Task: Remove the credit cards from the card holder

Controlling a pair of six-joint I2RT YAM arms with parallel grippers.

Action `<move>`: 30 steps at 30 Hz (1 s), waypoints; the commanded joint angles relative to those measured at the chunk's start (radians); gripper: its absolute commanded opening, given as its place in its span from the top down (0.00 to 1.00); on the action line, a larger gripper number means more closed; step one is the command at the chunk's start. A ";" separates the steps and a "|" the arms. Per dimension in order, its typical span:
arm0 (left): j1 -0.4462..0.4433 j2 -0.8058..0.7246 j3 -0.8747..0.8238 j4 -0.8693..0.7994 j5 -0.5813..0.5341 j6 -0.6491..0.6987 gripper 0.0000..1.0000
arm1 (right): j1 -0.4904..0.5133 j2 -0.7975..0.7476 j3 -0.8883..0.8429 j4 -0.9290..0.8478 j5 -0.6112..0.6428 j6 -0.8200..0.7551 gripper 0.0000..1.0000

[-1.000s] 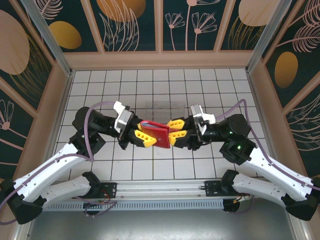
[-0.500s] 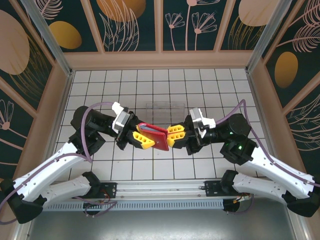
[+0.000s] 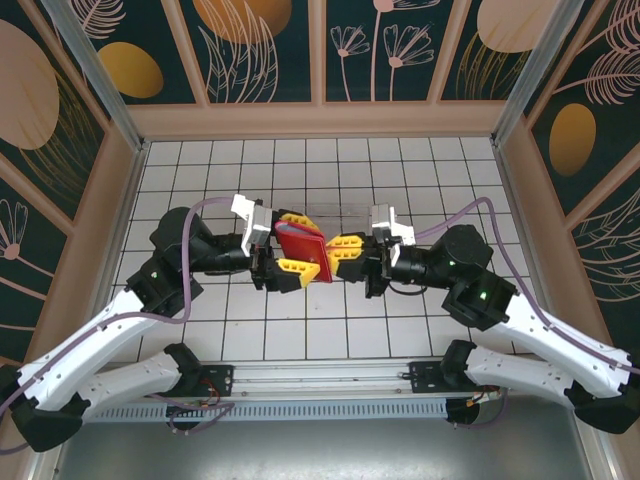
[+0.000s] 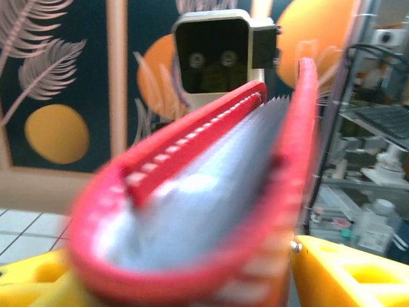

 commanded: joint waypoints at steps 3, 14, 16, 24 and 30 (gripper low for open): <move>0.001 -0.082 -0.078 -0.126 -0.328 0.014 0.23 | 0.006 -0.022 -0.009 -0.102 0.171 -0.013 1.00; 0.001 -0.237 -0.227 -0.143 -0.775 -0.045 0.04 | -0.052 0.019 -0.107 -0.164 0.286 0.077 1.00; 0.000 -0.236 -0.246 -0.136 -0.795 -0.051 0.04 | -0.079 0.041 -0.133 -0.162 0.267 0.105 1.00; 0.001 -0.197 -0.296 -0.131 -0.916 -0.085 0.04 | -0.181 0.156 -0.257 -0.039 0.122 0.253 1.00; 0.001 -0.146 -0.311 -0.128 -0.912 -0.117 0.05 | -0.216 0.283 -0.302 0.092 -0.012 0.380 1.00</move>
